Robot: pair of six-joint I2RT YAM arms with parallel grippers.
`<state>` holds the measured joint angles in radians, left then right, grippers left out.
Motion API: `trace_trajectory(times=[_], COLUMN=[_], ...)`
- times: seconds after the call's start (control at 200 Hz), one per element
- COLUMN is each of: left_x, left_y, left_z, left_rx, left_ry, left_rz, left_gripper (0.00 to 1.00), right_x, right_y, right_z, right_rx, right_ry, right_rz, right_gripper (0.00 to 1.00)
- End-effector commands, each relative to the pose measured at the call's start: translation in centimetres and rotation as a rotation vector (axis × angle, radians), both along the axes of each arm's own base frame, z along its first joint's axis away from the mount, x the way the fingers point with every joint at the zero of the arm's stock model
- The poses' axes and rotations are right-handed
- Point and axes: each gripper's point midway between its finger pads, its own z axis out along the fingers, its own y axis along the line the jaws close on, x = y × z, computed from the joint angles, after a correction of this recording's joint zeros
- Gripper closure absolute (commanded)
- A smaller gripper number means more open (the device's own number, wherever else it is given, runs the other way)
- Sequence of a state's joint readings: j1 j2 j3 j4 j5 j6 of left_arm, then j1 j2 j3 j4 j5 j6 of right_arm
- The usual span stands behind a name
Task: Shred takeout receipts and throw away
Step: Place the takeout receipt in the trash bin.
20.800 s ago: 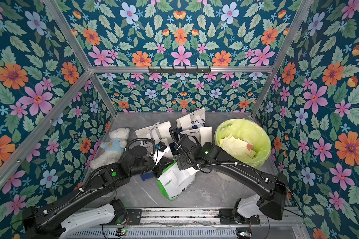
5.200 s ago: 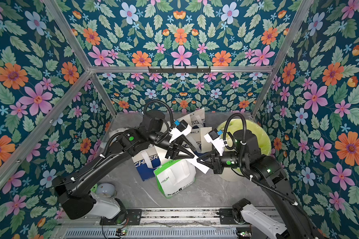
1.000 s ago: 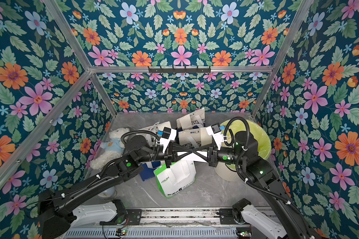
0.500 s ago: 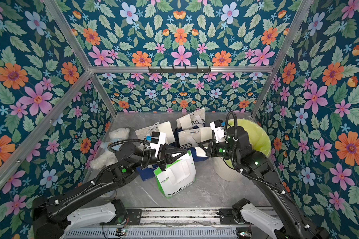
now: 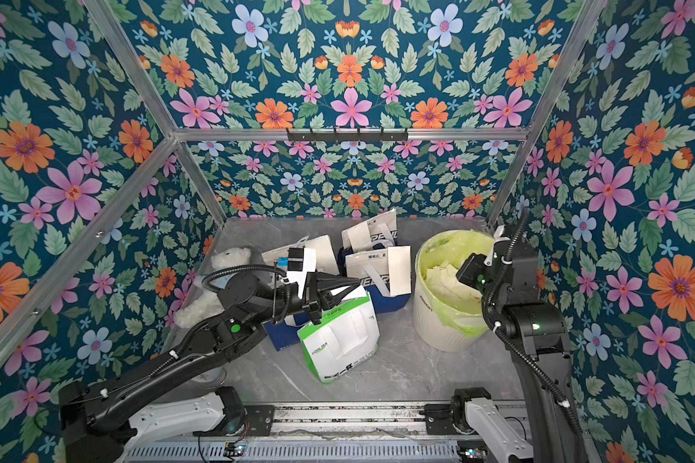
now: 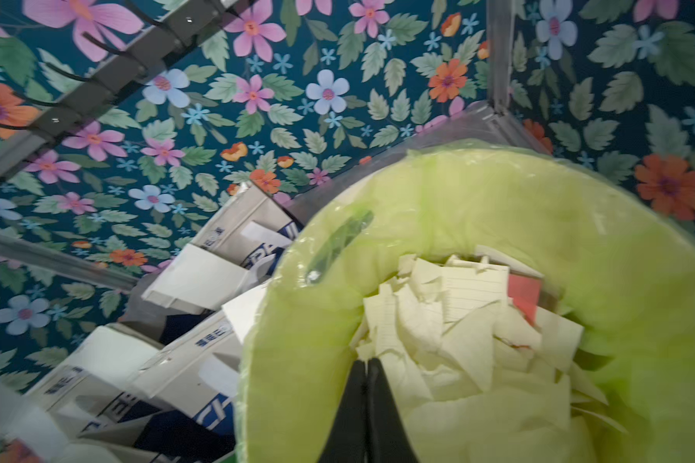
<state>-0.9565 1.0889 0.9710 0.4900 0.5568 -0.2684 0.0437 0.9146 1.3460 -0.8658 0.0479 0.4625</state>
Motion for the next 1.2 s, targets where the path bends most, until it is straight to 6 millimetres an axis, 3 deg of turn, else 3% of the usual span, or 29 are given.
trace_trajectory(times=[0.0,0.03,0.045,0.07,0.125,0.15,0.285,0.49,0.685,0.85,0.95,1.06,1.085,1.13,1.195], left_x=[0.4,0.7,0.9,1.3,2.1,2.5,4.3,6.6,8.0,8.4,8.6,8.8,8.9,8.8,8.7], left_y=[-1.2,-1.7,-1.9,-2.4,-3.4,-3.9,-6.6,-10.7,-17.1,-22.5,-25.0,-26.7,-27.0,-27.4,-27.7], left_z=[0.3,0.4,0.5,0.5,0.5,0.4,-0.2,-1.2,-2.2,-3.9,-5.1,-6.3,-6.7,-7.3,-8.2], left_rx=[0.024,0.034,0.037,0.048,0.076,0.09,0.149,0.173,0.21,0.238,0.246,0.258,0.265,0.278,0.3], left_ry=[-0.018,-0.018,-0.018,-0.015,-0.008,-0.004,0.023,0.051,0.08,0.091,0.104,0.128,0.134,0.141,0.146], left_rz=[-0.016,-0.015,-0.013,-0.011,-0.001,0.005,0.012,0.038,0.014,-0.013,-0.029,-0.044,-0.047,-0.056,-0.057], left_gripper=[1.0,1.0,1.0,1.0,1.0,1.0,1.0,1.0,1.0,1.0,1.0,1.0,0.95,0.75,0.56], right_x=[0.2,0.3,0.3,0.3,0.3,0.3,-0.2,-1.6,-4.6,-7.8,-9.0,-9.0,-8.9,-8.8,-8.8], right_y=[-0.6,-0.3,0.0,0.5,1.5,2.0,2.4,2.0,2.0,1.5,1.5,2.1,2.2,2.4,2.6], right_z=[-3.4,-4.2,-4.5,-4.8,-5.0,-4.9,-3.2,-0.4,4.5,7.0,7.6,7.1,6.9,6.7,6.5], right_rx=[-0.038,-0.023,-0.014,0.002,0.039,0.052,0.055,0.045,0.066,0.095,0.092,0.091,0.09,0.093,0.095], right_ry=[0.117,0.143,0.153,0.163,0.169,0.164,0.143,0.078,-0.155,-0.34,-0.373,-0.345,-0.338,-0.327,-0.318], right_rz=[-0.005,0.012,0.027,0.048,0.097,0.118,0.148,0.13,0.124,0.09,0.09,0.128,0.135,0.144,0.155], right_gripper=[1.0,1.0,0.95,0.84,0.48,0.39,0.19,0.17,0.18,0.19,0.19,0.19,0.19,0.19,0.19])
